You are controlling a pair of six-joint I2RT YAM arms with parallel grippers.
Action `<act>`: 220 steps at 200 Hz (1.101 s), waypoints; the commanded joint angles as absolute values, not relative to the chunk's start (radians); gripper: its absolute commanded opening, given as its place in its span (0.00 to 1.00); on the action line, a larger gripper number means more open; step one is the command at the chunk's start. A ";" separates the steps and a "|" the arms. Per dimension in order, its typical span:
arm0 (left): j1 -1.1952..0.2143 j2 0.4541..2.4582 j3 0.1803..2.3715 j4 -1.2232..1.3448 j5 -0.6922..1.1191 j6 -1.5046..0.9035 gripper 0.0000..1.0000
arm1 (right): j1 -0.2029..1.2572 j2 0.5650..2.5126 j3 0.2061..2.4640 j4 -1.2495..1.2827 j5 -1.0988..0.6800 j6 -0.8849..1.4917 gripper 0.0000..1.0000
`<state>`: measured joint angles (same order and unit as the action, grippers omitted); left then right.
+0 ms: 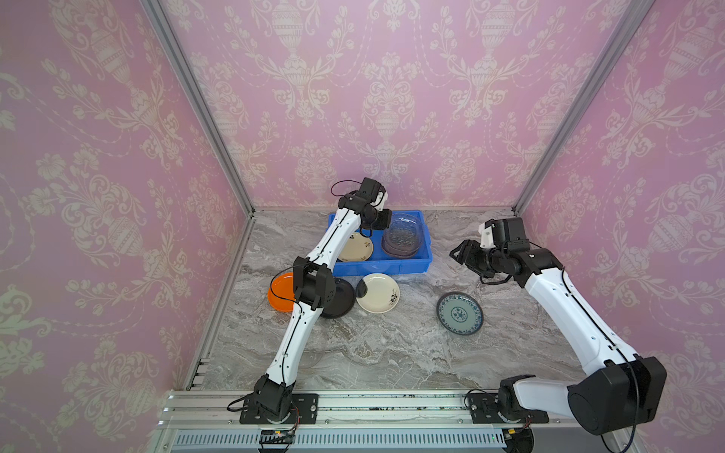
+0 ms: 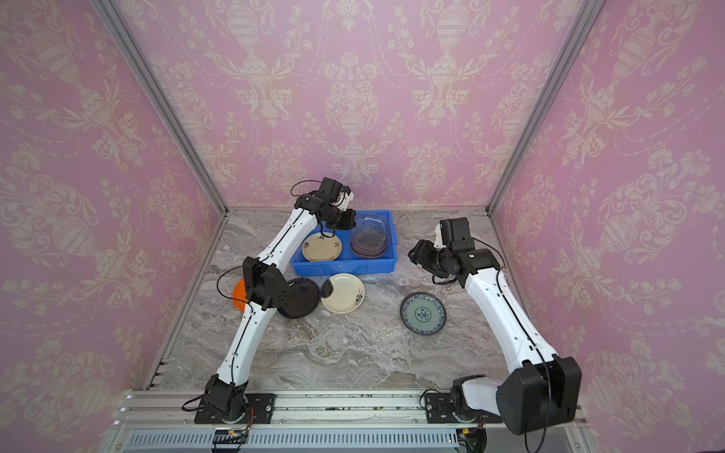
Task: Place the plates into the plastic bin on the countertop
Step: Place the plate in the plastic bin.
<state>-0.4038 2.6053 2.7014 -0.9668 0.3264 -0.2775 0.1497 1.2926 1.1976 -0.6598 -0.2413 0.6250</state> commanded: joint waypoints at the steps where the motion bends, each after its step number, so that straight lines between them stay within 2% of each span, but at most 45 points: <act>1: -0.393 2.613 2.670 -0.973 0.326 -0.253 0.00 | 0.143 1.310 1.204 -0.658 -0.260 0.622 0.64; 106: -0.382 2.713 2.678 -0.847 0.380 -0.288 0.00 | 0.142 1.335 1.219 -0.645 -0.280 0.650 0.64; 112: -0.382 2.718 2.681 -0.840 0.384 -0.292 0.08 | 0.142 1.335 1.216 -0.641 -0.282 0.653 0.64; 124: -0.382 2.727 2.688 -0.833 0.386 -0.291 0.36 | 0.143 1.333 1.216 -0.638 -0.289 0.657 0.64; 136: -0.382 2.735 2.704 -0.840 0.382 -0.287 0.51 | 0.143 1.331 1.216 -0.638 -0.292 0.658 0.64; 145: -0.383 2.733 2.708 -0.844 0.378 -0.282 0.57 | 0.143 1.331 1.215 -0.638 -0.293 0.659 0.64; 155: -0.383 2.727 2.706 -0.846 0.365 -0.277 0.61 | 0.143 1.332 1.215 -0.639 -0.292 0.658 0.64; 190: -0.382 2.691 2.701 -0.856 0.345 -0.260 0.63 | 0.148 1.339 1.210 -0.624 -0.306 0.666 0.64; 220: -0.382 2.623 2.664 -0.821 0.340 -0.255 0.70 | 0.163 1.342 1.213 -0.620 -0.309 0.652 0.63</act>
